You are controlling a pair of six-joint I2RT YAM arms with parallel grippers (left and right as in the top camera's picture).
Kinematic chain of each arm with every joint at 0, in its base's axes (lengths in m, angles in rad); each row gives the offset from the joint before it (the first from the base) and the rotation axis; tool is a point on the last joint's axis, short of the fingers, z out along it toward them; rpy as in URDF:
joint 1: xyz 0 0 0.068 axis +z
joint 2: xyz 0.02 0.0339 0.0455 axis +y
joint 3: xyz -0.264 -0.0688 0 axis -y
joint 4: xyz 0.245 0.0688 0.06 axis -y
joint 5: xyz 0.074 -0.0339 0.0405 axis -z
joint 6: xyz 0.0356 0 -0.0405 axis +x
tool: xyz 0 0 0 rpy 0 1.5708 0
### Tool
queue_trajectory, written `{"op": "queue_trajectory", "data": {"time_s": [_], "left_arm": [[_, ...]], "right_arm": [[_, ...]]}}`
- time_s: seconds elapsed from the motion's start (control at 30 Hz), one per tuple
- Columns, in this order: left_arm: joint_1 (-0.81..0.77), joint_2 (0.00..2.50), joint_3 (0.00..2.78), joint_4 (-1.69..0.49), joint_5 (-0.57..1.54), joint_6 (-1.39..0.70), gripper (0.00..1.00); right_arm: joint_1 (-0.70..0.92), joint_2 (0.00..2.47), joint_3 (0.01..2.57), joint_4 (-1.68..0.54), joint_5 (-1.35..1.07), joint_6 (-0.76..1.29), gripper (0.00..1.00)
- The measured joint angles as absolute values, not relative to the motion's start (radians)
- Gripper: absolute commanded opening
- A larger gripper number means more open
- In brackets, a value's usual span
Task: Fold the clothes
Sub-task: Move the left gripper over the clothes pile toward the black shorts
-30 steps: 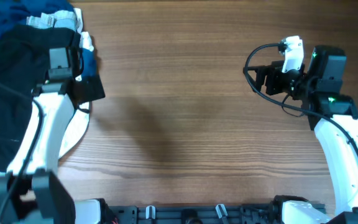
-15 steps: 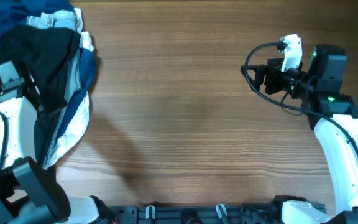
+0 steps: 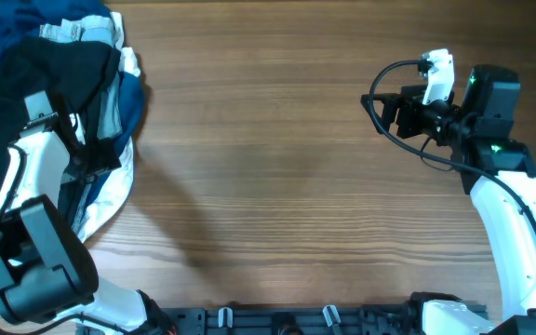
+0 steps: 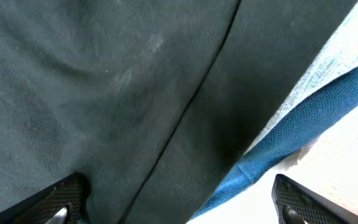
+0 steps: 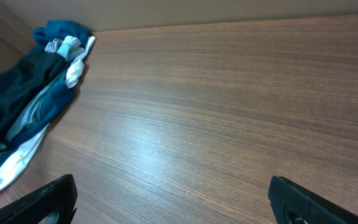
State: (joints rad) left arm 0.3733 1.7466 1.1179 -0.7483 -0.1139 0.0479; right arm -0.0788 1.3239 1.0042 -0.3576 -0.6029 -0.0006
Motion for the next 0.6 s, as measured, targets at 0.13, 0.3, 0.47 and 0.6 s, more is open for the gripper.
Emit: {"op": "queue_trajectory", "data": {"time_s": [0.13,0.3,0.47,0.6], "left_arm": [[0.373,1.747,1.118,-0.741,-0.114,0.048,0.95],[0.373,1.745,1.139,-0.750,-0.113,0.039,0.95],[0.383,1.711,1.150,-0.751,-0.113,0.031,0.94],[0.387,1.703,1.151,-0.735,-0.113,0.022,0.75]], "right_arm": [[-0.079,1.324,1.004,-0.358,-0.603,-0.001,1.00],[-0.079,1.324,1.004,-0.358,-0.603,-0.001,1.00],[-0.079,1.324,1.004,-0.353,-0.603,0.032,0.99],[-0.079,1.324,1.004,-0.327,-0.603,0.064,1.00]]}}
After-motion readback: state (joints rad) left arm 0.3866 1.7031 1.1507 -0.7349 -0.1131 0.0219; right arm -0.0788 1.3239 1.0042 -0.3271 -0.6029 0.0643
